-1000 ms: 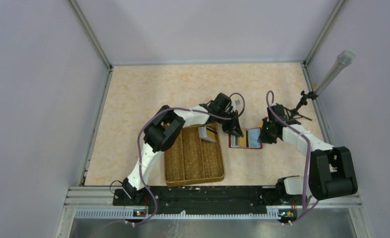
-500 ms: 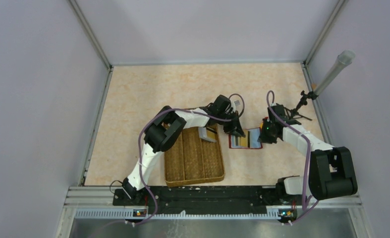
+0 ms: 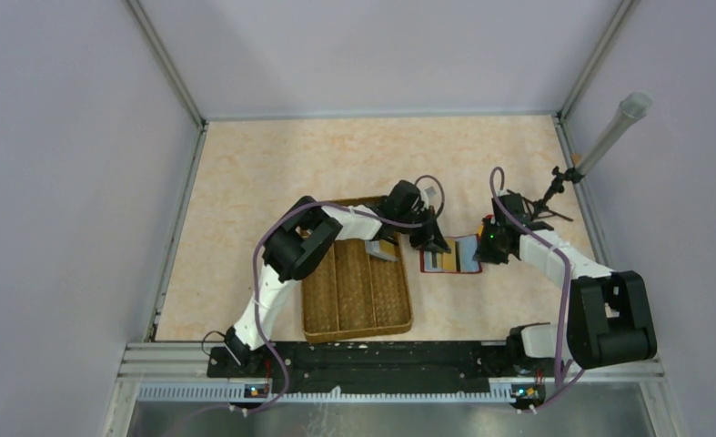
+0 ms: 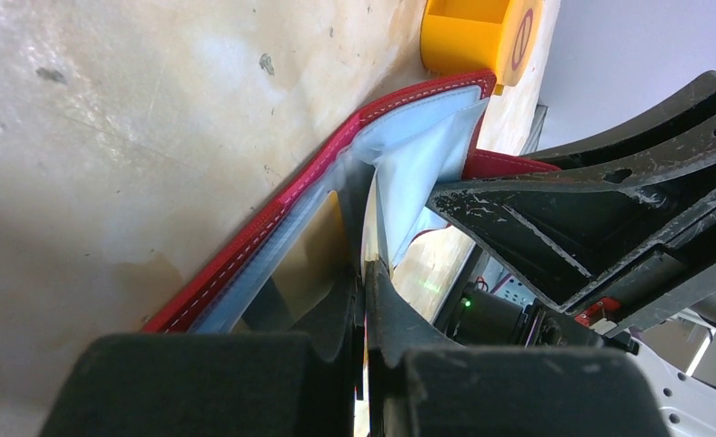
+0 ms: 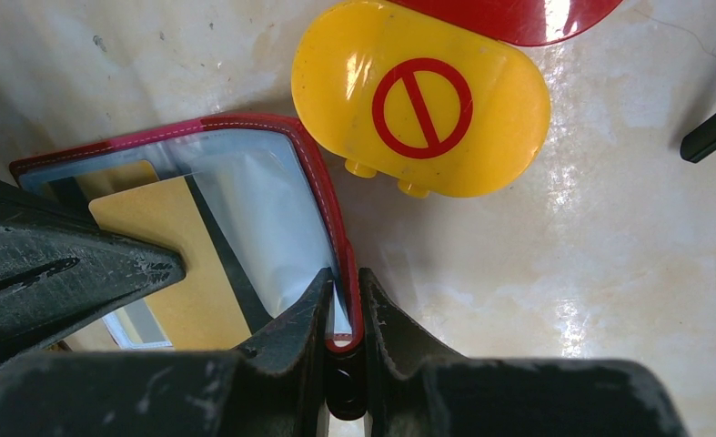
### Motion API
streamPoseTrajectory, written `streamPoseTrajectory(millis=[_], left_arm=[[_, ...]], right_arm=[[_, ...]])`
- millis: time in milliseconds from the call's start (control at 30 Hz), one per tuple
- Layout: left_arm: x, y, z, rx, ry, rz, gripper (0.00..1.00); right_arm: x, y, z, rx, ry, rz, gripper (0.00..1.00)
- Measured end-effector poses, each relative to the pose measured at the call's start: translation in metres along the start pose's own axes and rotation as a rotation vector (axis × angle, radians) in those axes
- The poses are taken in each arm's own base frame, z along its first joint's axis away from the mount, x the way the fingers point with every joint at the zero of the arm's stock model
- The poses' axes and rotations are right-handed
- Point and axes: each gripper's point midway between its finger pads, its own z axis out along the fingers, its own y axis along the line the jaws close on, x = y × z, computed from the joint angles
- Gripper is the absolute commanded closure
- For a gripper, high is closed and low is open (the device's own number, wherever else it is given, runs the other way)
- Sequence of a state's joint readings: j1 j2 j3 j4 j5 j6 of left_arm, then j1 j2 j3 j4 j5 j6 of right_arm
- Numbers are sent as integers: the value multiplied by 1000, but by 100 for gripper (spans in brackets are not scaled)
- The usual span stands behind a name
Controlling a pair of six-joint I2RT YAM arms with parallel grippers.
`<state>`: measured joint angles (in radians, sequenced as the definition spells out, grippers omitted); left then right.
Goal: Put the credit cards into the card holder
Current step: Insert the credit card into the card holder.
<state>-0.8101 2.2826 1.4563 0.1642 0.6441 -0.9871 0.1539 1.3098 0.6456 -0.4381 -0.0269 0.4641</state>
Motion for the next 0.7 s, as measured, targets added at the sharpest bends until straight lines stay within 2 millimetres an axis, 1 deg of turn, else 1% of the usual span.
streamPoseTrajectory(millis=[467,700], left_arm=[[-1,0,0,2,-12,-5,100],[-5,1,-3,-8,-27,37,100]], right_arm=[[0,0,-1,-3,-5,0,100],[0,0,-1,-3,-4,-1,100]])
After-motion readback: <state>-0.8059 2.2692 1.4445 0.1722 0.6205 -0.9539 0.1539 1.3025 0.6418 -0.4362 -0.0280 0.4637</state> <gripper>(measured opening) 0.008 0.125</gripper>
